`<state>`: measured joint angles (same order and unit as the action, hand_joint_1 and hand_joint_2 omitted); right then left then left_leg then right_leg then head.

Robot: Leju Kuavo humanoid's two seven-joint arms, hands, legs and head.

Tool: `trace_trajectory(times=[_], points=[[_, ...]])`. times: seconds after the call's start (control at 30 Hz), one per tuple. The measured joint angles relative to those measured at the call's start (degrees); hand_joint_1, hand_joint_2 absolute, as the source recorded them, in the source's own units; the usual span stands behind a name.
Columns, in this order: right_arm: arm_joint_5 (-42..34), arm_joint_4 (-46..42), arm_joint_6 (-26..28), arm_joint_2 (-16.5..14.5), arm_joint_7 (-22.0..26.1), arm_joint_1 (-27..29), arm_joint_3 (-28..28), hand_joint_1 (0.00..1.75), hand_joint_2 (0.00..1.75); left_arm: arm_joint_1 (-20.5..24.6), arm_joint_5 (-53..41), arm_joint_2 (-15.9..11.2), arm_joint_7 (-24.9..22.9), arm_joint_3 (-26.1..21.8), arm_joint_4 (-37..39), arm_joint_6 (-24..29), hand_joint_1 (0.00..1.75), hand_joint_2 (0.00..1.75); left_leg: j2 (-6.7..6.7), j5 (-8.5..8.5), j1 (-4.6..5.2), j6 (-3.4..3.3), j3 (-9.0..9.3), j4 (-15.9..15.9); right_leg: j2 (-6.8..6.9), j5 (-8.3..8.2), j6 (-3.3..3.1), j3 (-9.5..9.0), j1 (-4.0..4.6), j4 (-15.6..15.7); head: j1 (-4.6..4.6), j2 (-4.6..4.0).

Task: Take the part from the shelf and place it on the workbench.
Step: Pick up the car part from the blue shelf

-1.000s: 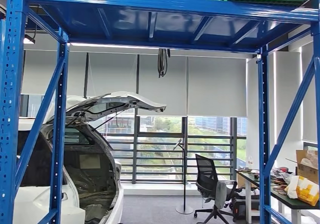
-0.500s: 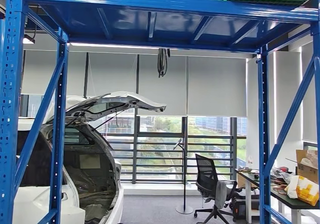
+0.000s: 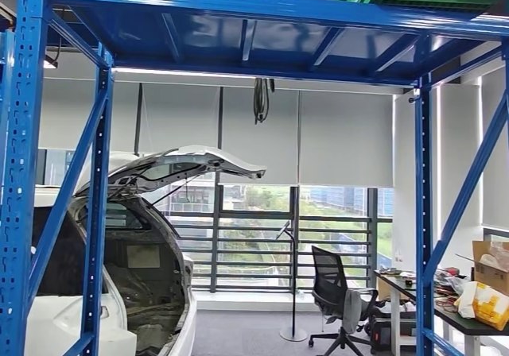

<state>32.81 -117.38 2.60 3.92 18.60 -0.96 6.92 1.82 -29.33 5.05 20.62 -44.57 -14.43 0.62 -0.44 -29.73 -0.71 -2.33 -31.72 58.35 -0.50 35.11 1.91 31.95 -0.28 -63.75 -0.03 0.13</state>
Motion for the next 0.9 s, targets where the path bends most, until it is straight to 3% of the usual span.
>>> trace_trajectory(times=[0.07,0.1,0.13,0.17,0.23,0.3,0.43,0.5,0.57,0.6,0.63,0.67,0.73,0.77,0.8,0.9], points=[[0.0,-0.01,0.0,0.01,-0.01,0.14,0.04,0.0,1.75,0.01,-0.01,0.0,0.01,-0.14,0.0,-0.02,0.0,0.0,0.0,-0.21,-0.08,-0.01,0.18,0.0,0.05,2.49,0.38,4.74,-0.41,-7.79,0.0,0.0],[0.0,-0.01,0.0,0.01,-0.01,0.22,0.04,0.0,1.75,-0.04,-0.03,0.0,0.0,-0.18,0.0,-0.02,0.0,0.0,-0.02,-0.39,-0.12,0.1,0.33,0.01,0.08,2.41,0.61,6.46,-0.64,-9.93,-0.01,0.0],[0.0,-0.01,0.0,0.01,-0.01,0.25,0.05,0.0,1.75,-0.09,-0.05,0.0,-0.01,-0.21,0.0,-0.03,0.0,0.0,-0.07,-0.64,-0.19,0.3,0.59,0.02,0.12,1.17,0.87,7.11,-0.85,-9.89,0.0,0.0],[-0.01,-0.01,0.0,0.01,-0.01,0.25,0.05,0.0,1.75,-0.12,-0.1,0.0,-0.01,-0.22,0.0,-0.03,0.0,0.0,-0.13,-0.99,-0.3,0.59,1.04,0.03,0.17,-1.18,1.16,6.6,-1.06,-7.49,0.0,0.0],[-0.01,0.0,0.0,0.02,-0.02,0.24,0.08,0.0,1.75,-0.12,-0.18,-0.01,0.01,-0.26,0.0,-0.04,0.0,0.0,-0.23,-1.87,-0.49,1.38,2.07,0.04,0.24,-5.68,1.62,3.99,-1.25,-0.33,-0.01,0.0],[0.0,-0.05,0.0,0.04,-0.04,0.25,0.11,0.0,1.75,-0.03,-0.27,0.01,0.02,-0.3,0.0,-0.05,0.0,0.0,-0.26,-2.5,-0.52,2.17,2.52,0.0,0.26,-6.66,0.95,2.36,-1.0,3.63,-0.01,0.01],[0.03,-0.39,0.01,0.04,-0.04,0.27,0.09,0.0,1.75,0.14,-0.58,0.18,0.03,-0.33,0.0,-0.14,0.0,0.0,-0.08,-3.34,-0.85,3.37,2.68,0.15,0.17,-5.52,-1.33,1.62,-0.56,4.47,0.01,0.01],[0.03,-0.64,0.01,0.03,-0.01,0.19,0.09,0.0,1.75,0.26,-0.74,0.23,0.05,-0.32,0.0,-0.16,0.0,0.0,-0.01,-5.14,-0.83,3.45,0.09,5.17,0.32,-4.93,-2.18,0.61,-0.56,4.82,0.02,0.01],[0.03,-0.69,0.0,0.03,0.0,0.2,0.1,0.0,1.75,0.1,-0.82,0.26,0.04,-0.32,0.0,-0.18,0.0,0.0,-0.01,-7.15,-0.67,3.26,-5.23,13.51,0.43,-3.96,-2.7,-0.54,-0.28,4.89,0.01,0.0],[0.03,-0.69,0.0,0.03,0.0,0.28,0.1,0.0,1.75,-0.05,-0.84,0.26,0.04,-0.33,0.0,-0.18,0.0,0.0,-0.01,-7.1,-0.55,3.11,-7.59,16.37,0.38,-3.37,-2.78,-1.26,-0.15,4.9,0.01,0.0],[0.04,-0.69,0.0,0.03,0.0,0.34,0.11,0.0,1.75,-0.2,-0.9,0.26,0.04,-0.35,0.0,-0.16,0.0,0.0,-0.02,-5.89,-0.4,2.89,-9.05,17.18,0.28,-2.73,-2.81,-2.1,-0.06,4.9,0.01,0.0],[0.04,-0.69,0.0,0.03,0.0,0.37,0.12,0.0,1.75,-0.28,-1.01,0.26,0.04,-0.39,0.0,-0.15,0.0,0.0,-0.02,-3.54,-0.2,2.6,-9.43,15.72,0.18,-2.03,-2.78,-3.11,-0.02,4.91,0.01,0.0],[0.07,-0.68,0.02,0.03,-0.01,0.36,0.12,0.0,1.75,-0.32,-1.31,0.26,0.07,-0.59,0.01,-0.14,0.0,0.0,-0.01,1.98,0.37,1.87,-8.19,9.59,0.1,-0.5,-2.54,-5.17,0.03,5.03,0.01,0.0],[0.09,-0.67,0.03,0.03,-0.03,0.35,0.13,0.0,1.75,-0.3,-1.51,0.26,0.11,-0.72,0.01,-0.14,0.0,0.0,0.0,3.44,0.68,1.56,-7.28,6.98,0.01,0.12,-2.25,-5.9,0.04,5.16,0.02,0.02],[0.11,-0.67,0.04,0.03,-0.06,0.37,0.13,0.0,1.75,-0.27,-1.68,0.26,0.13,-0.84,0.01,-0.14,0.0,0.0,0.0,3.7,0.96,1.3,-6.55,5.15,-0.04,0.53,-1.93,-6.29,-0.01,5.39,0.03,0.03],[0.13,-0.75,0.09,0.04,-0.1,0.44,0.16,0.0,1.75,-0.19,-1.97,0.26,0.19,-1.1,0.0,-0.07,0.0,0.0,-0.1,2.17,1.12,0.67,-5.1,2.59,-0.03,0.13,-0.76,-6.57,-0.19,5.85,0.07,0.07]])
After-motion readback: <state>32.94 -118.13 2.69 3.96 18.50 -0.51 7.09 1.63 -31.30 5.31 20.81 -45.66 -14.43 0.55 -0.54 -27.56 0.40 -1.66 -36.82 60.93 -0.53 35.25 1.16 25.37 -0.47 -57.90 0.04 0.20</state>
